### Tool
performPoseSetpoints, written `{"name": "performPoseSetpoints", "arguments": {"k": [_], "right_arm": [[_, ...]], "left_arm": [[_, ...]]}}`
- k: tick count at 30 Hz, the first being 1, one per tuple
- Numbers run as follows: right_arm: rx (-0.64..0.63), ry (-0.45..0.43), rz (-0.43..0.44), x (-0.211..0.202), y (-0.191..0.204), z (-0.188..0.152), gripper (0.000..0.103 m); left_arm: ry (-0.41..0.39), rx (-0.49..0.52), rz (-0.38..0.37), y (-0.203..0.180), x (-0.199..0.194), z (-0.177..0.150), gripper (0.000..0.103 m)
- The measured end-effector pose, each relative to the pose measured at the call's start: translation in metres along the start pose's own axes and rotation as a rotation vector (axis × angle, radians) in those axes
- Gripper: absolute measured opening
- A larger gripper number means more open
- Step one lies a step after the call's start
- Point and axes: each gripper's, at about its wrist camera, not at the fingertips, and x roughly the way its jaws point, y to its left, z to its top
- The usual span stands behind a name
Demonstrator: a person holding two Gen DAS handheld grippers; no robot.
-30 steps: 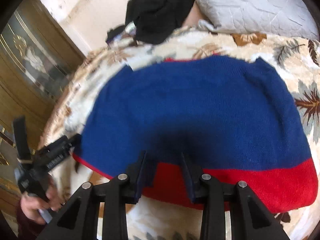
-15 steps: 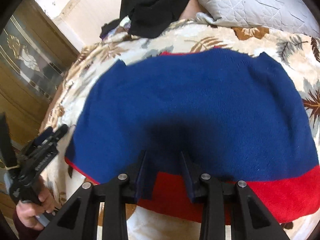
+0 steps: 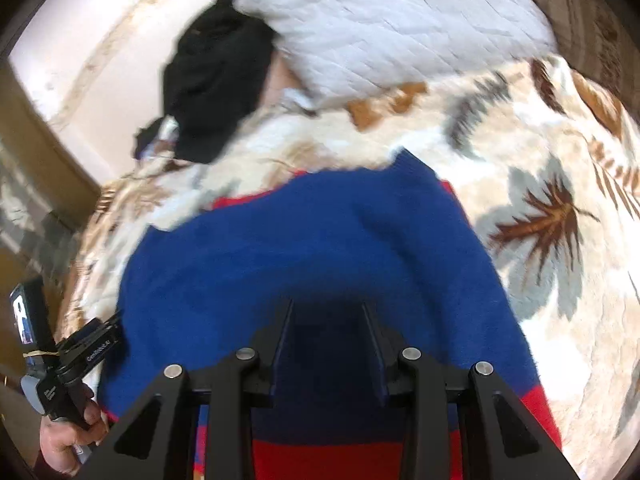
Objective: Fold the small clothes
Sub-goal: 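Grasp the folded sweater edge with the left gripper and lift it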
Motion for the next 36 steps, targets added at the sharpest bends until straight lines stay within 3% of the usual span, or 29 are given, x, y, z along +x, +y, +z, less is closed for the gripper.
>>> {"name": "performPoseSetpoints", "arguments": {"k": [6,13,20,25,27,30,35,36], "right_arm": [[0.024,-0.004,0.042,-0.012,-0.011,-0.004,0.037],[-0.040,-0.051,0.153,-0.040,0.011,-0.016,0.037],[-0.166,-0.046,0.281,-0.050,0.061,-0.041,0.037],[-0.241,-0.013,0.294,-0.042,0.089,-0.060,0.037],[-0.255,-0.002,0.284,-0.037,0.094,-0.064,0.037],[-0.265,0.003,0.251,-0.030,0.091,-0.064,0.037],[-0.172,0.058,0.209,-0.010,0.065,-0.053,0.037],[-0.155,0.067,0.220,-0.008,0.061,-0.051,0.037]], "left_arm": [[0.017,-0.063,-0.045,0.019,-0.016,0.000,0.076],[-0.008,-0.210,-0.044,0.081,-0.045,-0.025,0.076],[0.070,-0.272,-0.190,0.094,-0.066,-0.077,0.076],[0.177,-0.347,-0.377,0.078,-0.062,-0.109,0.076],[0.145,-0.349,-0.363,0.072,-0.067,-0.109,0.076],[0.124,-0.392,-0.430,0.068,-0.061,-0.100,0.076],[0.068,-0.456,-0.476,0.063,-0.045,-0.084,0.073],[0.041,-0.451,-0.501,0.061,-0.045,-0.081,0.059]]}}
